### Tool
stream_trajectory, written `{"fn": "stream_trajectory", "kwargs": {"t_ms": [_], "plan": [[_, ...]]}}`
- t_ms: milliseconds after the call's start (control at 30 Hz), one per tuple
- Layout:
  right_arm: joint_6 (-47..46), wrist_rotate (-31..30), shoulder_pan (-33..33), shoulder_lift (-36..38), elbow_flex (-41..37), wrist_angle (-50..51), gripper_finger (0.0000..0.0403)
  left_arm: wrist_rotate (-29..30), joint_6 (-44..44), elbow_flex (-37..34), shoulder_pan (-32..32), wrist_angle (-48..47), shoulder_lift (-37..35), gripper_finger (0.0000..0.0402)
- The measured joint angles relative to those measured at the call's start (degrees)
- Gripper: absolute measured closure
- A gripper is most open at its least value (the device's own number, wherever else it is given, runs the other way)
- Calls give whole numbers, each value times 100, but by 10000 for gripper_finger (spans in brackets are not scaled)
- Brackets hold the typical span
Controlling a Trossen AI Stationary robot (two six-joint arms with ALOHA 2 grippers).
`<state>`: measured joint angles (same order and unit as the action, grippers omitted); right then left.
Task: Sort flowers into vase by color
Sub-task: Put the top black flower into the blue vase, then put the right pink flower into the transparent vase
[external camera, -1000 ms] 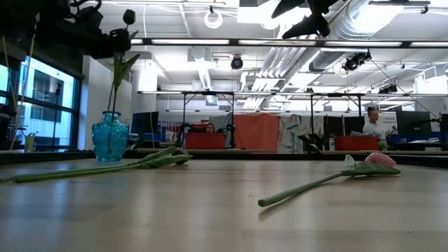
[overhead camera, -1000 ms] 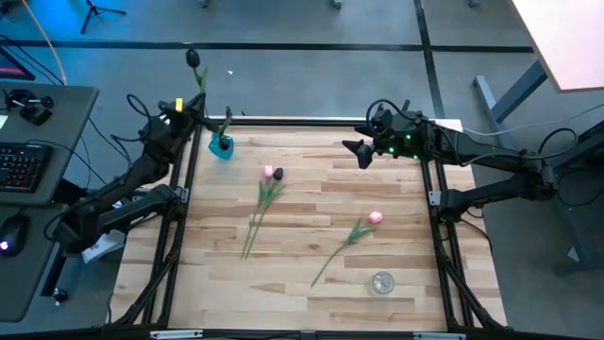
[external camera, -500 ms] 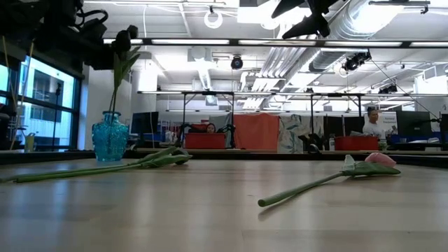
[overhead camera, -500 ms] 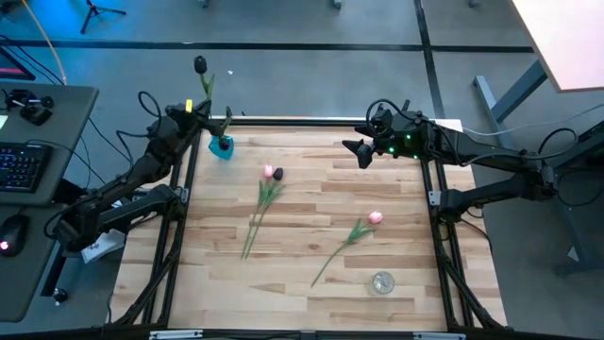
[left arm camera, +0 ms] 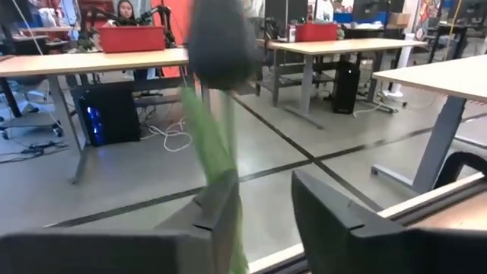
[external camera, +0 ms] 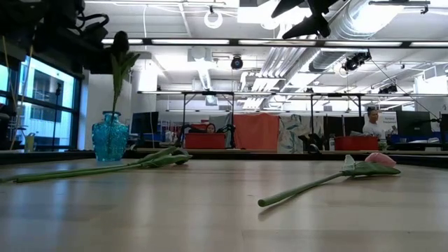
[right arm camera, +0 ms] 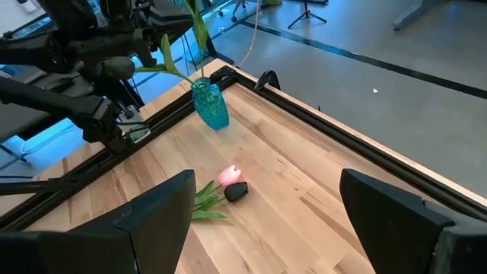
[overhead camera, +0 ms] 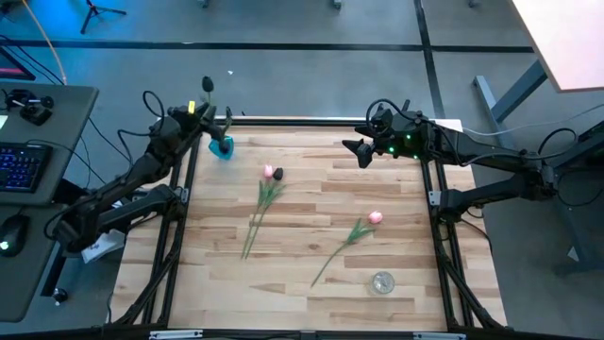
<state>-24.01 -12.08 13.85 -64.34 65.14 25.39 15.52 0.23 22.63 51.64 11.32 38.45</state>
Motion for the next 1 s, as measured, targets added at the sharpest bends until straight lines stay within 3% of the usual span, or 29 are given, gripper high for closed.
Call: {"fn": "stream_trajectory", "kwargs": {"t_ms": [300,600,833,1000], "plan": [[-4,2,0,0,0,0,82,-108,-302,0,0,-267,-687,208],[-2,2,0,0,-2,0,82,-383,-610,355,0,-156,-1229,192],[154,2,-2,0,-2,-36,82,-1531,-1726,820,-121,826,-1057,192],[337,2,-1,0,-2,-436,82,-2015,-1865,1447,-739,1253,-639,192]]}}
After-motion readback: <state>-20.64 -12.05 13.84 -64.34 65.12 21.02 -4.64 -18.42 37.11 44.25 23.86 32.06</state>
